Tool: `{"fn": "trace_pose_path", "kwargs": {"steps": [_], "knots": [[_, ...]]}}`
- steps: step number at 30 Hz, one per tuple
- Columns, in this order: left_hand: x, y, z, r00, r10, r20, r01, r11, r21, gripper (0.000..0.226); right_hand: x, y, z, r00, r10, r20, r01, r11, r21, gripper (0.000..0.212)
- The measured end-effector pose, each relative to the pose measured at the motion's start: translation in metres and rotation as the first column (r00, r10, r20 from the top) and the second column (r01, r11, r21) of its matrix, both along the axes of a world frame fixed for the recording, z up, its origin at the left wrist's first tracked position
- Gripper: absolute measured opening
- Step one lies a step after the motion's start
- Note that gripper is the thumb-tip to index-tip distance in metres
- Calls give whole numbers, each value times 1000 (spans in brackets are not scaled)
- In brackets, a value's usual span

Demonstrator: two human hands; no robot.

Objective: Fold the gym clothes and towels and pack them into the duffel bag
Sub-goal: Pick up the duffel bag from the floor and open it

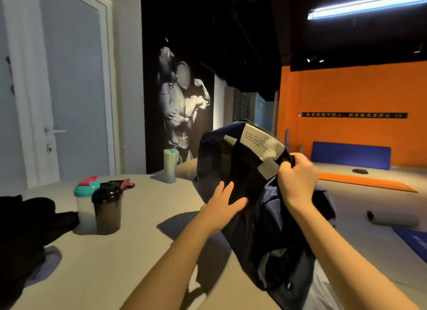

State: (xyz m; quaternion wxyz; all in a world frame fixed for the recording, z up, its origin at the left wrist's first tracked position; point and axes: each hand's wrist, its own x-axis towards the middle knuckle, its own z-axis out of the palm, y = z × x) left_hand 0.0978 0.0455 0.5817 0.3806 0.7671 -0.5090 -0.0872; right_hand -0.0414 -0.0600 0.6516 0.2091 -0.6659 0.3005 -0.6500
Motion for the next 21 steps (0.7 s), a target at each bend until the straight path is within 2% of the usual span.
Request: {"fn": "trace_pose_path", "kwargs": {"steps": [3, 5, 8, 10, 11, 13, 16, 18, 21], "knots": [[41, 11, -21, 989, 124, 81, -132, 986, 101, 52, 54, 12, -27, 996, 79, -49, -73, 991, 115, 16], [60, 27, -40, 980, 183, 76, -190, 976, 102, 49, 86, 23, -50, 987, 136, -91, -117, 975, 188, 17], [66, 57, -57, 980, 170, -103, -168, 985, 29, 53, 129, 35, -82, 963, 211, -167, -159, 947, 279, 16], [59, 78, -71, 972, 113, -204, -109, 994, 31, 76, 150, 41, -96, 941, 259, -216, -186, 934, 306, 15], [56, 86, -76, 977, 129, -171, -115, 989, 91, 85, 157, 45, -101, 930, 277, -240, -197, 931, 308, 15], [54, 90, -88, 979, 201, -33, -190, 961, 201, 89, 162, 50, -109, 905, 307, -296, -211, 925, 316, 15], [51, 84, -95, 962, 246, 118, -269, 923, 274, 80, 156, 49, -118, 831, 380, -405, -255, 909, 330, 18], [49, 80, -100, 952, 249, 181, -294, 909, 295, 74, 138, 47, -120, 735, 409, -541, -289, 911, 295, 27], [50, 76, -109, 941, 251, 228, -314, 898, 308, 68, 101, 46, -132, 583, 183, -792, -178, 979, 96, 64]]}}
